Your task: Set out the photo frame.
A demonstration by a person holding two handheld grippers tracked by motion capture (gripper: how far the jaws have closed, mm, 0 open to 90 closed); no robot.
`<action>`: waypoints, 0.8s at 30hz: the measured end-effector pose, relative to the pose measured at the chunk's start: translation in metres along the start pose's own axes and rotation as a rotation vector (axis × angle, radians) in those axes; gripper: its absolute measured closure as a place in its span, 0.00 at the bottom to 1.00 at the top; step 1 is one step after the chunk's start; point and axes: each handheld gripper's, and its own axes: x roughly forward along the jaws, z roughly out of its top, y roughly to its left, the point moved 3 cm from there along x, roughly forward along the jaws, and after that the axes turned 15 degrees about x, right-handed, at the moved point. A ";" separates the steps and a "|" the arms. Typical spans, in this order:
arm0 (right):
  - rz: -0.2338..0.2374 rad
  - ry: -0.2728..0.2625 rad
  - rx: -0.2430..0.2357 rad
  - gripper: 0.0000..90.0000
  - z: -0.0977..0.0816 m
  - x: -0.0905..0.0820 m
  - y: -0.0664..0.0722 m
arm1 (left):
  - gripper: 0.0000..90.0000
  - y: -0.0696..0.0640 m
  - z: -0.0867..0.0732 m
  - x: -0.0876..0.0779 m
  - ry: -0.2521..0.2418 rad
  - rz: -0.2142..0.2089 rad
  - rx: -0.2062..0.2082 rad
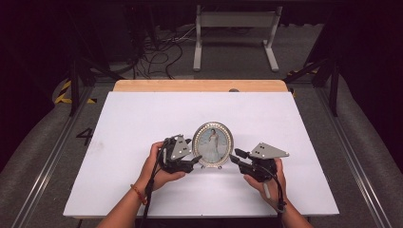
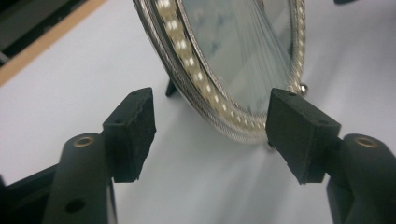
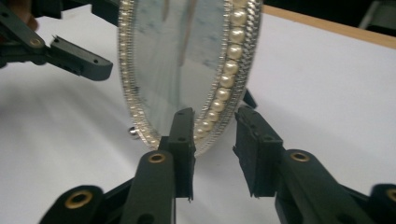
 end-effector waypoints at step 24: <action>-0.063 0.062 -0.172 0.62 -0.007 -0.041 -0.011 | 0.11 -0.014 -0.042 -0.055 0.016 -0.008 -0.005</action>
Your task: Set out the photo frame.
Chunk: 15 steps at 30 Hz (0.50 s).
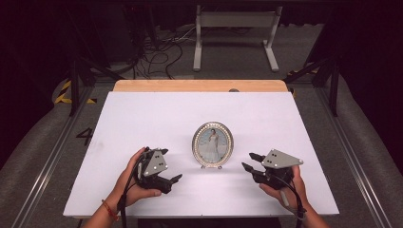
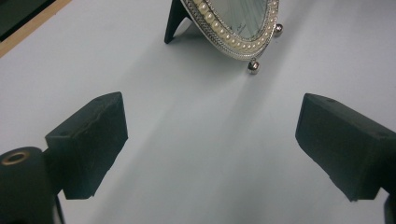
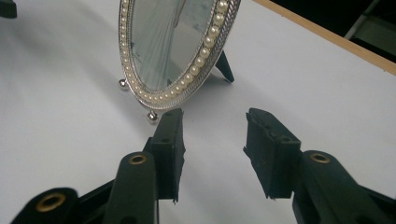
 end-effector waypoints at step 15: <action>-0.067 0.023 -0.003 0.34 -0.019 -0.012 -0.016 | 0.09 -0.002 -0.033 -0.023 0.037 0.045 -0.003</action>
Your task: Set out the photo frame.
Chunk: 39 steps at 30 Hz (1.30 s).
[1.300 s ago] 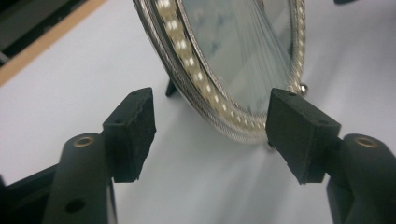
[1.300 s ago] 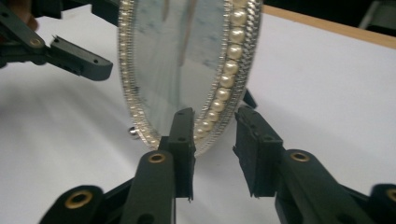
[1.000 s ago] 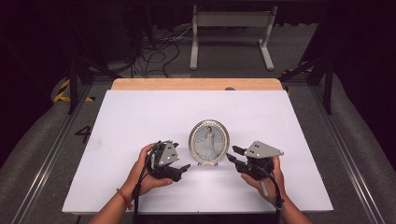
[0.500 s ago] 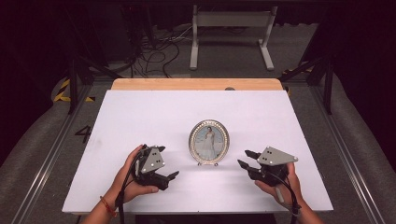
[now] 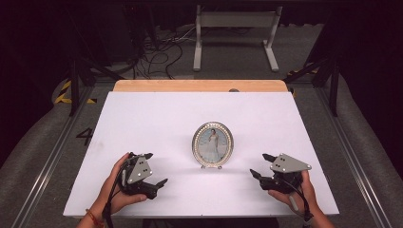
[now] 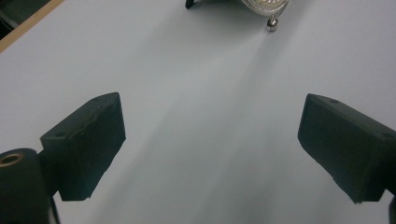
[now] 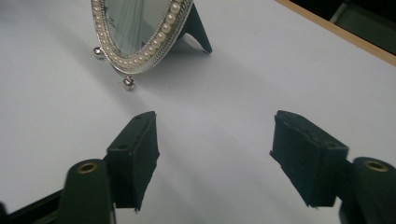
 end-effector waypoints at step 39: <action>-0.137 -0.086 0.143 0.19 -0.058 -0.038 -0.047 | 0.09 0.000 -0.083 -0.042 -0.087 0.163 -0.305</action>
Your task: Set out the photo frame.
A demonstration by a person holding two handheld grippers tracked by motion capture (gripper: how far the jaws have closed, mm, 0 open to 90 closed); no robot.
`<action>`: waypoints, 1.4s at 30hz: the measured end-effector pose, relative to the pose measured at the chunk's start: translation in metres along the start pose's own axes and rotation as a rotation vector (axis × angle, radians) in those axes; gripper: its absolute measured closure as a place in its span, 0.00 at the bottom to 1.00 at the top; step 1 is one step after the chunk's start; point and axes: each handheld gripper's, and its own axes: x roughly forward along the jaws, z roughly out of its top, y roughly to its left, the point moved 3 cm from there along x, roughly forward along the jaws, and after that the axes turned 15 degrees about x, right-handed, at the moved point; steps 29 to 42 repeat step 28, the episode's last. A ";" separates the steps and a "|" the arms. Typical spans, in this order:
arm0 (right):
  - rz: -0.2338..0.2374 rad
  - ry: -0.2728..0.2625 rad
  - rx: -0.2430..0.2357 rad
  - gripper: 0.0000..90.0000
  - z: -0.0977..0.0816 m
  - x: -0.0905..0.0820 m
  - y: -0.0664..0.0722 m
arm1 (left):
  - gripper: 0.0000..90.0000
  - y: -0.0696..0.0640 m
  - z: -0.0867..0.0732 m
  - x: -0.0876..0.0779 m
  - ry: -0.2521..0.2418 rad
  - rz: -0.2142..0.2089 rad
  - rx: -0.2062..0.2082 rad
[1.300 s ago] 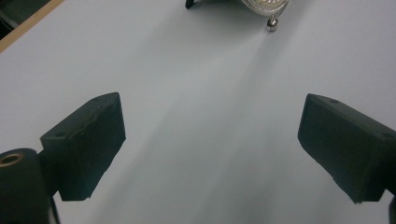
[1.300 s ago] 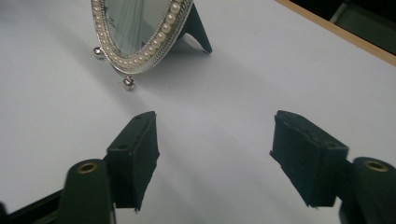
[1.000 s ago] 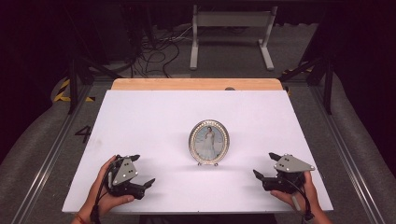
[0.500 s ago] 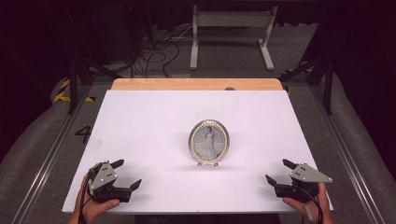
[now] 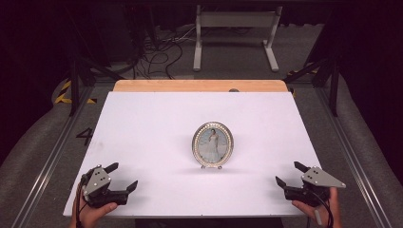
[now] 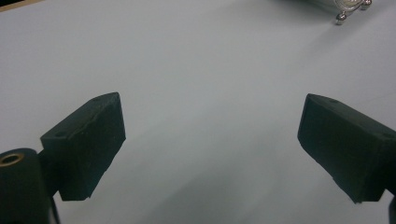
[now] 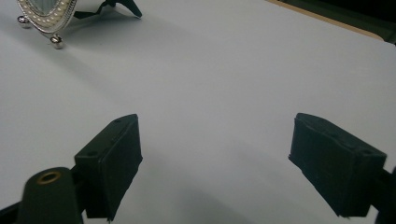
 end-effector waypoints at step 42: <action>-0.012 -0.020 -0.008 0.18 0.000 -0.002 0.005 | 0.09 -0.002 -0.001 0.006 0.045 0.007 0.020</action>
